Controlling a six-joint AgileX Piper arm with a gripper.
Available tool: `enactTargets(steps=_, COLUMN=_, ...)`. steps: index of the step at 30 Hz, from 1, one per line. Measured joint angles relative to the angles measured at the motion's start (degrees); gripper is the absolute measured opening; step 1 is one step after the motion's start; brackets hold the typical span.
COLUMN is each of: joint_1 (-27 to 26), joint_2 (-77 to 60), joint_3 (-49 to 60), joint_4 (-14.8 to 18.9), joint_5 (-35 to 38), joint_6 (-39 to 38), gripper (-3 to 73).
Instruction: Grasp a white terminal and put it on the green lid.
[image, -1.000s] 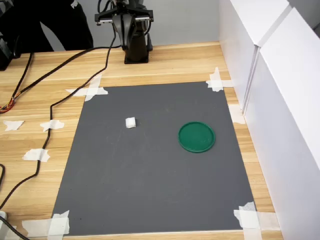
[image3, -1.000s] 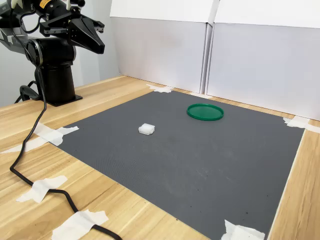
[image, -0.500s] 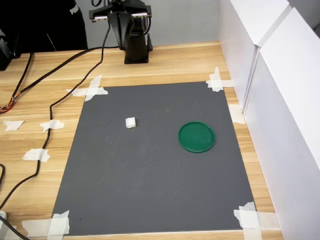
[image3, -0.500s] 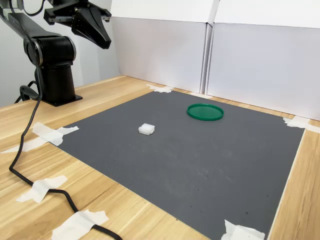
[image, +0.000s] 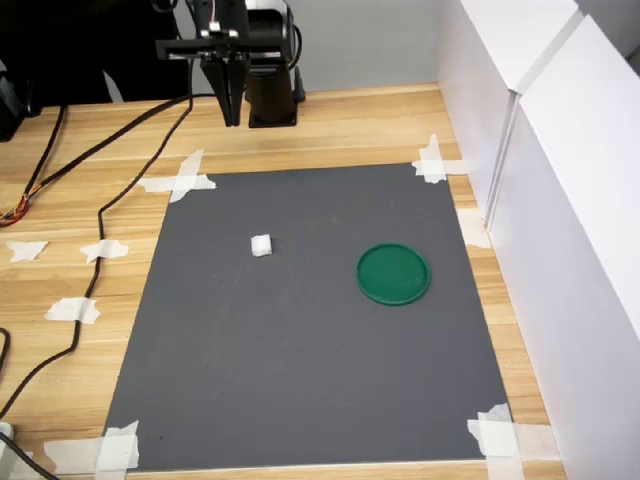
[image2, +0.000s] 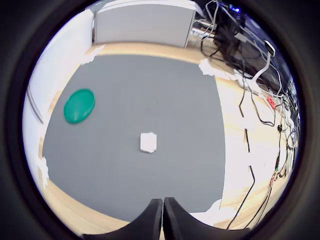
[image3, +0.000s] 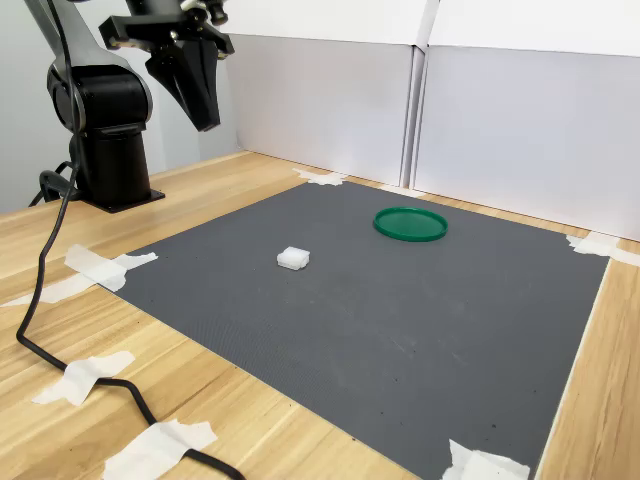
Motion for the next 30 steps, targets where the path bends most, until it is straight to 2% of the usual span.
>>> enactTargets(steps=3, joint_1=0.0, joint_2=2.71, joint_3=-1.08, joint_4=0.0, joint_5=2.41, joint_6=-6.78, gripper=1.5)
enactTargets(steps=7, joint_1=0.0, joint_2=5.89, joint_3=-3.16, joint_4=0.69, joint_5=4.92, joint_6=-14.05, gripper=11.3)
enactTargets(steps=15, joint_1=0.0, joint_2=13.37, joint_3=-8.89, joint_4=2.02, joint_5=5.97, joint_6=-17.54, gripper=50.8)
enactTargets(steps=19, joint_1=0.0, joint_2=16.41, joint_3=-12.43, joint_4=2.27, joint_5=6.09, joint_6=-18.47, gripper=63.7)
enactTargets(steps=22, joint_1=0.0, joint_2=18.6, joint_3=-14.79, joint_4=2.99, joint_5=6.93, joint_6=-20.56, gripper=67.2)
enactTargets(steps=30, joint_1=0.0, joint_2=26.45, joint_3=-19.57, joint_4=4.04, joint_5=7.88, joint_6=-23.93, gripper=68.0)
